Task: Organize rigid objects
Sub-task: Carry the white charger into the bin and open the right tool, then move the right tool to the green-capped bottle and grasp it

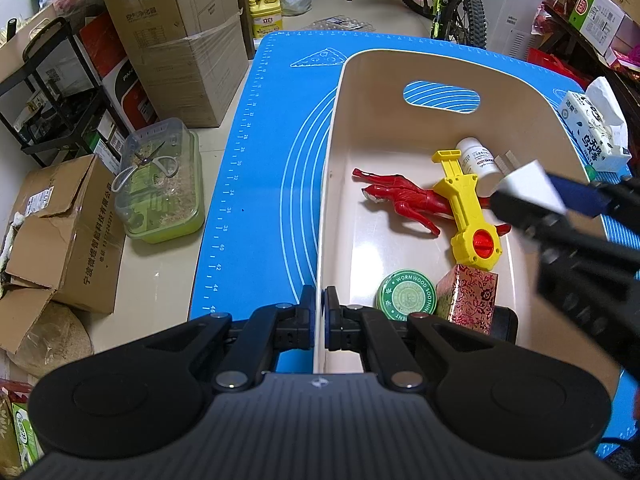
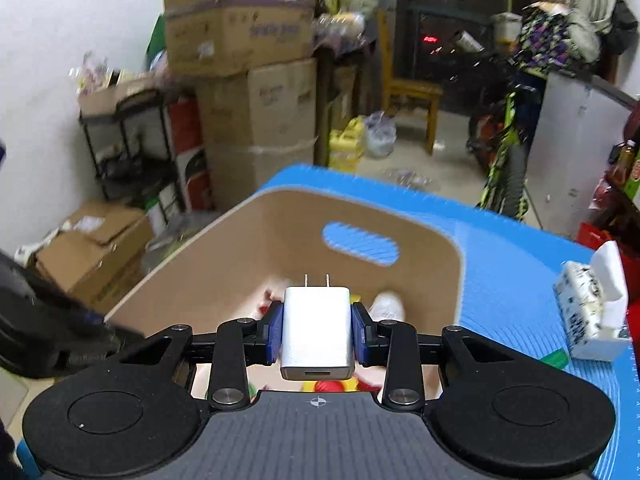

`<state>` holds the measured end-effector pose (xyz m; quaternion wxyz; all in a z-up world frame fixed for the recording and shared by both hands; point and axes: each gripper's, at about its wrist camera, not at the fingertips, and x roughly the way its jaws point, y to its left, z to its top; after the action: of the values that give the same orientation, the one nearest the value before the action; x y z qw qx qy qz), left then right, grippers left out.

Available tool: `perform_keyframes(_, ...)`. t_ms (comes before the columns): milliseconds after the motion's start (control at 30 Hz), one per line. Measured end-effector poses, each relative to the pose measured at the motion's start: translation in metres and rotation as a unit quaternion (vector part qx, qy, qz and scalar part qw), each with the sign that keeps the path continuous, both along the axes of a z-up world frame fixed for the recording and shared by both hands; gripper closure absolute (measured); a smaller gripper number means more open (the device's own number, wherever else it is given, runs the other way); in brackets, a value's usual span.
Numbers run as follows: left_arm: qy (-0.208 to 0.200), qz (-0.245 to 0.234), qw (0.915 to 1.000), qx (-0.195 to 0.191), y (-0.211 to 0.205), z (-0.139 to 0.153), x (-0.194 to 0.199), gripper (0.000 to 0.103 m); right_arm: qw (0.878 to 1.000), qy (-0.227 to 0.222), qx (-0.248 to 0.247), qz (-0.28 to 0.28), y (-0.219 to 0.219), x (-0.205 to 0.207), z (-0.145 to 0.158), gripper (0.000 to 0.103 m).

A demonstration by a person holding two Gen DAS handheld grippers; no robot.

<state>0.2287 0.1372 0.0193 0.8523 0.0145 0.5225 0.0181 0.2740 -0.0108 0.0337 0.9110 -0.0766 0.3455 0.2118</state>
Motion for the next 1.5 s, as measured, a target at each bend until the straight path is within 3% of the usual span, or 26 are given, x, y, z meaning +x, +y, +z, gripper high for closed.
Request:
perform_keyframes(300, 0.000, 0.000, 1.0000, -0.003, -0.001, 0.000, 0.000, 0.098, 0.996, 0.062, -0.053, 0.027, 0.021, 0.000, -0.031, 0.060)
perform_keyframes(433, 0.001, 0.004, 1.0000, -0.006, -0.002, 0.001, 0.000, 0.098, 0.995, 0.064, -0.066, 0.033, 0.024, -0.001, -0.032, 0.061)
perform_keyframes(733, 0.001, 0.005, 1.0000, -0.003, -0.002, 0.001, 0.001, 0.097, 0.998, 0.048, -0.028, 0.027, 0.008, -0.001, -0.017, 0.031)
perform_keyframes(867, 0.001, 0.004, 1.0000, -0.006, 0.000, 0.001, 0.001, 0.097, 1.000, 0.025, -0.006, 0.005, -0.006, -0.002, 0.000, 0.018)
perform_keyframes(1067, 0.000, 0.004, 1.0000, -0.005, 0.000, 0.001, 0.000, 0.097, 0.999, 0.002, 0.031, -0.026, -0.032, 0.002, 0.025, 0.007)
perform_keyframes(1300, 0.000, 0.003, 1.0000, -0.005, 0.001, 0.001, 0.000, 0.097, 0.996, -0.017, 0.045, -0.080, -0.071, 0.015, 0.035, 0.004)
perform_keyframes(1500, 0.000, 0.002, 1.0000, -0.003, 0.001, 0.001, 0.001, 0.097, 0.990, -0.024, 0.027, -0.137, -0.109, 0.030, 0.021, 0.004)
